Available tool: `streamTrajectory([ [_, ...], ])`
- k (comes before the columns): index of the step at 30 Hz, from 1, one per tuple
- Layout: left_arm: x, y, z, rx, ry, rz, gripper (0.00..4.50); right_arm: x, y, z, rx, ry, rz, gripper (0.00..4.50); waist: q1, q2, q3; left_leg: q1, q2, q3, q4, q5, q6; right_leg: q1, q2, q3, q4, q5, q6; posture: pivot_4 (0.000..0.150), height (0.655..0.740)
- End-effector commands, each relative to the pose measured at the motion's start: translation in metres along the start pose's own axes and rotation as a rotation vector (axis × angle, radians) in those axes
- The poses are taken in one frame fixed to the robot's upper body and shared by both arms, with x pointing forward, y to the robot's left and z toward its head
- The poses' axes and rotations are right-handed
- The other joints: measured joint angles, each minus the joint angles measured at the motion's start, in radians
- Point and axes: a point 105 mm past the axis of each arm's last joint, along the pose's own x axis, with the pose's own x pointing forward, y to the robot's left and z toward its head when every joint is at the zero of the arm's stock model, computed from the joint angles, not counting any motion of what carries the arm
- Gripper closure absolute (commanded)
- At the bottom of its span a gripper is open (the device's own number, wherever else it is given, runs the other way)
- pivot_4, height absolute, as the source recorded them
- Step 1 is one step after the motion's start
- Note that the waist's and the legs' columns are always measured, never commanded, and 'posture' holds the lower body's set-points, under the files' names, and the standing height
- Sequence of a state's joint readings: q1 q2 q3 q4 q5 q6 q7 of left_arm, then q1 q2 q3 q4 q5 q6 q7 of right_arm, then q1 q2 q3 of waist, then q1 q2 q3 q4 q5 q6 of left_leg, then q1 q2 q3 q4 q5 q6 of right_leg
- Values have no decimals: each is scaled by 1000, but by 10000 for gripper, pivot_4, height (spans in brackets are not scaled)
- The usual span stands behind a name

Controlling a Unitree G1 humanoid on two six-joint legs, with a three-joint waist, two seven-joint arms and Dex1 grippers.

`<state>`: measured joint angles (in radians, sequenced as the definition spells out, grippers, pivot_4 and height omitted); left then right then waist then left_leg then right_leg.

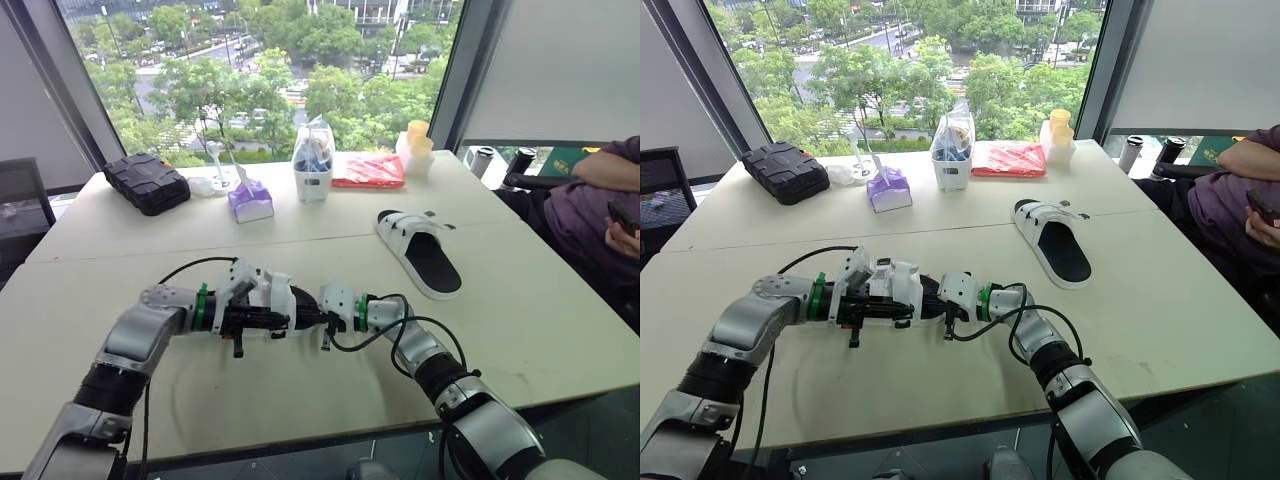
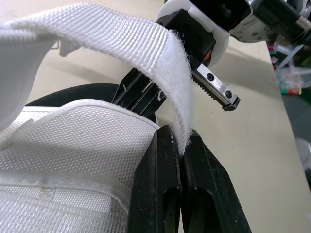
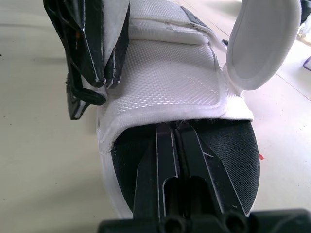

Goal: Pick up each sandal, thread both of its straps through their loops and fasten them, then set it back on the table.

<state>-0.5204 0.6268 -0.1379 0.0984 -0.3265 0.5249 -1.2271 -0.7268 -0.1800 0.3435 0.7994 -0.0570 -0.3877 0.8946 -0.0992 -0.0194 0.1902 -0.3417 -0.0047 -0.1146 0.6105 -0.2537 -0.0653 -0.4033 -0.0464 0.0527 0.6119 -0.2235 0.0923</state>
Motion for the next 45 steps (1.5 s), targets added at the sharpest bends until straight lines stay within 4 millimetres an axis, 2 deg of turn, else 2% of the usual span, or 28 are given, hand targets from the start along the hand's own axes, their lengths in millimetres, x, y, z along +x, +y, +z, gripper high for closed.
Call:
streamTrajectory([
  [1, -7, 10, -9, -9, 53, 51, 44639, -6, 29, -47, 103, 184, 84, 45000, -1, 0, 0, 0, 0, 0, 0, 0, 0, 0, 0, 0, 0, 0, 0, 1500, 7400],
  [5, -6, 6, -6, -14, 51, 22, 44639, -5, 29, -47, 102, 184, 87, 45000, -1, 0, 0, 0, 0, 0, 0, 0, 0, 0, 0, 0, -1, 0, 0, 1500, 7400],
  [6, -7, 5, -4, -29, 46, 13, 42149, -5, 29, -47, 102, 183, 88, 45000, -1, 0, 0, 0, 0, 0, 0, 0, 0, -1, 0, 0, -1, 0, 0, 1500, 7400],
  [8, -12, 7, 5, -29, 24, 19, 36215, -4, 29, -47, 103, 184, 89, 45000, -2, 0, 0, 0, 0, 0, 0, 0, 0, -1, 0, 0, -1, 0, 0, 1500, 7400],
  [12, -25, 12, 28, 0, -68, 139, 16808, -3, 30, -48, 104, 189, 92, 45000, -3, 0, 0, -1, 0, 0, 0, 0, 0, -1, 0, 0, -1, 0, 0, 1500, 7400],
  [14, -35, -1, 34, 3, -127, 147, 16808, -2, 30, -48, 102, 194, 96, 45000, -7, 0, 0, -1, 0, 0, 0, 0, 0, -2, 0, 0, -1, 0, 0, 1500, 7400],
  [17, -40, -22, 32, -6, -138, 132, 16808, -3, 29, -49, 100, 197, 100, 45000, -6, 0, 0, -1, 1, 0, -2, 0, 0, -3, -1, 0, -1, 0, 0, 1500, 7400],
  [21, -47, -55, 3, -47, -31, 67, 16808, -3, 29, -49, 100, 200, 107, 45000, -7, 0, 1, 0, 1, 0, -2, 0, 0, -4, -1, 0, -1, 0, 0, 1500, 7400],
  [24, -45, -54, -6, -58, -22, 112, 16808, -2, 30, -50, 100, 201, 117, 45000, -9, 4, -1, -1, 2, -1, 2, -3, -4, -8, 0, -2, -6, 0, -1, 1500, 7400],
  [27, -40, -46, -17, -98, -35, 161, 16808, -2, 31, -50, 99, 201, 123, 45000, -8, 10, -2, -19, 4, -10, 1, -3, -3, -9, 0, -15, -34, 1, -3, 1500, 7400],
  [33, -26, -39, -25, -146, -79, 206, 16808, -1, 31, -49, 97, 198, 121, 45000, -5, 8, -4, -13, 0, 0, 2, -3, -3, -6, -14, -12, -31, 1, -2, 1500, 7400],
  [40, -17, -29, -25, -130, -86, 228, 16808, -1, 31, -49, 98, 196, 114, 45000, 4, 6, -4, -6, 0, 0, 1, -1, 0, -10, -8, -11, -15, 2, -3, 1500, 7400],
  [45, -11, -19, -21, -113, -100, 244, 16808, 1, 32, -48, 100, 191, 110, 45000, 3, 6, -4, -7, 2, -2, 1, -1, 0, -11, -4, -11, -16, 2, -3, 1500, 7400],
])
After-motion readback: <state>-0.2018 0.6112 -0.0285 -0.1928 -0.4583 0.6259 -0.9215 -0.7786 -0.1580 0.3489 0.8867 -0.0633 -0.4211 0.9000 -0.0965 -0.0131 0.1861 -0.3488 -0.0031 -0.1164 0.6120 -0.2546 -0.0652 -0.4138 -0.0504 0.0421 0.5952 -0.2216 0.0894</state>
